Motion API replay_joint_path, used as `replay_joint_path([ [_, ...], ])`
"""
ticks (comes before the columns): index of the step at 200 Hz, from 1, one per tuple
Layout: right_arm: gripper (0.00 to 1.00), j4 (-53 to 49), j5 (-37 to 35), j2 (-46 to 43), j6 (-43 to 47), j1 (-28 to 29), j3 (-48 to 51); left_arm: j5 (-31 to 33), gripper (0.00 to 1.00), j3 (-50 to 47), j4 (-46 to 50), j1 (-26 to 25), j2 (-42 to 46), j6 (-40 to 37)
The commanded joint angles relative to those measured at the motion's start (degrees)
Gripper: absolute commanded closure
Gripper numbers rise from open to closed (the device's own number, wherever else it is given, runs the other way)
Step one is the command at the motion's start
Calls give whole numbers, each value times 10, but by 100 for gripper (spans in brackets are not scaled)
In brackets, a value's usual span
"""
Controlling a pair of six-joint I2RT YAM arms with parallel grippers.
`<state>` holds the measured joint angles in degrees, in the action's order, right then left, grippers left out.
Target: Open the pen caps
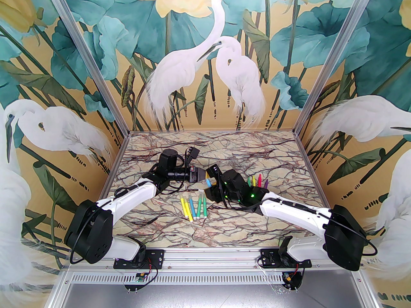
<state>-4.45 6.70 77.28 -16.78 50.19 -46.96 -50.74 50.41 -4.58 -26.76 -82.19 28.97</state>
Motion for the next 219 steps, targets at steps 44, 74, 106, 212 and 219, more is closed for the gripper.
replay_joint_path([
  [44, 86, -8, -6, -17, 4, 3, 22, 46, 100, 2, 17, 4, 27, 0],
  [74, 89, -18, -11, -28, 6, 3, 34, 72, 100, -6, 18, 25, 44, 19],
  [106, 93, -23, -3, -31, 8, 3, 43, 86, 100, -18, 6, 43, 59, 43],
  [212, 98, -11, 3, -51, 17, 3, 75, 88, 100, -38, -1, 88, 91, 71],
  [219, 98, -12, 3, -52, 17, 3, 76, 88, 100, -37, -1, 88, 90, 72],
])
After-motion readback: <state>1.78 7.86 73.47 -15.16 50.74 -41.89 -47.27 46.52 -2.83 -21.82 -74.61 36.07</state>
